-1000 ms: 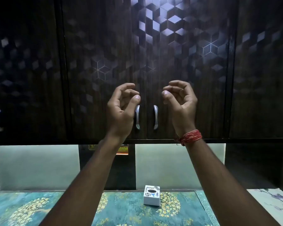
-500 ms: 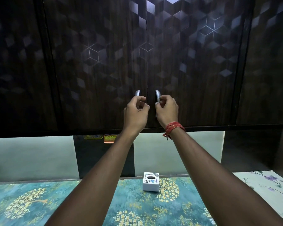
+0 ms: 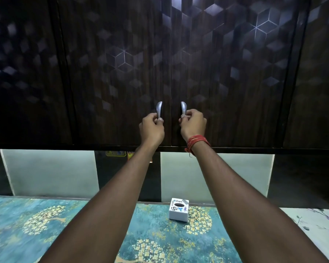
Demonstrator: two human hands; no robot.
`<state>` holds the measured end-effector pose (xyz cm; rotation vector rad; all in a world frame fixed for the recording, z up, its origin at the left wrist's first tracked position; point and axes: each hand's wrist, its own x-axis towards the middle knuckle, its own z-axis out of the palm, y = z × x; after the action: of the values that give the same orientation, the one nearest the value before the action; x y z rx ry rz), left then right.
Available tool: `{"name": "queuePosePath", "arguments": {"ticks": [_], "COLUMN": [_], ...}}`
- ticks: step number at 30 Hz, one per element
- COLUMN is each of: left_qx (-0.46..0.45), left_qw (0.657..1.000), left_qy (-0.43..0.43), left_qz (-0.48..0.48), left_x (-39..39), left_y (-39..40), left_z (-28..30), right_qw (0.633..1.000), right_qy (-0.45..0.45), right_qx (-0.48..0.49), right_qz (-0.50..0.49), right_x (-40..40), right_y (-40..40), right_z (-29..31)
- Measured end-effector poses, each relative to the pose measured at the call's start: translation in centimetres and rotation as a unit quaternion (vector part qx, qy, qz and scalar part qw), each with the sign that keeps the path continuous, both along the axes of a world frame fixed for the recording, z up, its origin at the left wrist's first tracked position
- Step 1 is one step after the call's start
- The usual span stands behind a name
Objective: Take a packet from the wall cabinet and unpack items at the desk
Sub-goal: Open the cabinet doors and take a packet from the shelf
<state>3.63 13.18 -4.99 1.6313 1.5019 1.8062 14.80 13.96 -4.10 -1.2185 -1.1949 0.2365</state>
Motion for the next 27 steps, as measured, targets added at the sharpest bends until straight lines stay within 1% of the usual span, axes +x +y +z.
{"name": "queuePosePath", "arguments": {"ticks": [7,11,14,16,19,22,27], "left_qx": [-0.045,-0.03,-0.009,0.004,0.0,0.009,0.075], "left_qw": [0.999,0.999,0.999,1.0,1.0,0.999,0.987], "left_qy": [0.009,0.023,0.03,0.015,-0.013,-0.028,-0.024], "left_qz": [-0.004,-0.004,-0.005,0.001,0.01,-0.035,-0.142], "left_x": [-0.3,0.2,1.1,1.5,2.0,2.9,5.4], "left_y": [-0.7,-1.2,-1.7,-1.9,-3.0,-5.8,-12.1], "left_z": [0.9,0.0,-1.7,-2.6,-3.2,-3.6,-3.7], "right_qw": [0.999,0.998,0.999,0.999,0.998,0.998,0.996], "right_qy": [0.034,0.046,0.045,0.045,0.046,0.045,0.054], "right_qx": [-0.02,-0.023,-0.014,-0.004,0.022,0.049,0.068], "right_qz": [0.021,0.026,0.019,0.018,0.024,0.012,-0.036], "right_x": [0.2,0.2,0.1,0.1,0.6,1.6,3.6], "right_y": [-1.0,-1.1,-1.7,-2.6,-5.4,-9.6,-16.6], "right_z": [0.2,0.3,0.3,-0.1,-0.8,-1.2,-1.6]}}
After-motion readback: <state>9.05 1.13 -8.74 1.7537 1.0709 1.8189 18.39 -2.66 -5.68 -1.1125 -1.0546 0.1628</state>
